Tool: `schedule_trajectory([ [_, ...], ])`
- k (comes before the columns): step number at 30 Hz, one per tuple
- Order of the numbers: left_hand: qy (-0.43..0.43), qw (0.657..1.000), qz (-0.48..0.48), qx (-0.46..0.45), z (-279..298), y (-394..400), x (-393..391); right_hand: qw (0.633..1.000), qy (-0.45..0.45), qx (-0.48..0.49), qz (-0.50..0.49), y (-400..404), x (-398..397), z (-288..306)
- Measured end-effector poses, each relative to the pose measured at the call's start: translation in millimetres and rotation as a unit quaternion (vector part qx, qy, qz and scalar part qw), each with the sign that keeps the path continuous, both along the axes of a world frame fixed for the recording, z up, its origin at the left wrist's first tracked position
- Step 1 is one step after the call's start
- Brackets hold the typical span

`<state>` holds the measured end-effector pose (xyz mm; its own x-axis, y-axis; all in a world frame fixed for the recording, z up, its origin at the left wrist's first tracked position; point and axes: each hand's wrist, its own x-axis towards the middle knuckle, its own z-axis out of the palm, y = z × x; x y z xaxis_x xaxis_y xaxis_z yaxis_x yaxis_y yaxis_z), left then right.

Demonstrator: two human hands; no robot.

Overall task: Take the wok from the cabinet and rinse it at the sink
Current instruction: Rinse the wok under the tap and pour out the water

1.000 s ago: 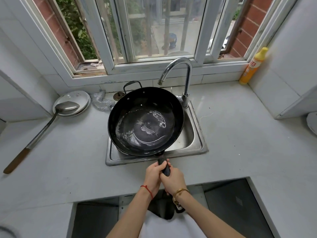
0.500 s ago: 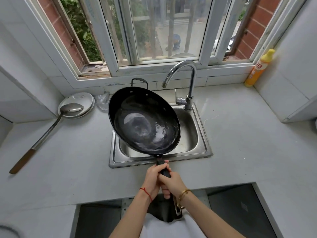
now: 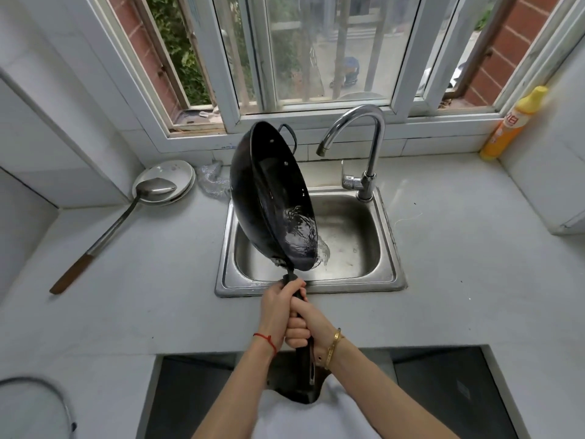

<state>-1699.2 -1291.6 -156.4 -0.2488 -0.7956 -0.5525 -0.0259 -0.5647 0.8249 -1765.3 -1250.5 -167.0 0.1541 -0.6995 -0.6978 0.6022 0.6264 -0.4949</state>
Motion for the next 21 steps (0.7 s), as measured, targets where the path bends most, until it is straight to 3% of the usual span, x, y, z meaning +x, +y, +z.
schedule_trajectory([
  [13,-0.178,0.965,-0.009,-0.193,11,2,17,0.961,-0.273,-0.046,-0.017,3,17,-12],
  [18,-0.215,0.949,-0.014,-0.231,17,6,16,0.93,-0.344,-0.13,0.023,6,17,-10],
  [21,-0.231,0.942,-0.008,-0.245,20,6,17,0.927,-0.342,-0.152,0.035,6,18,-9],
])
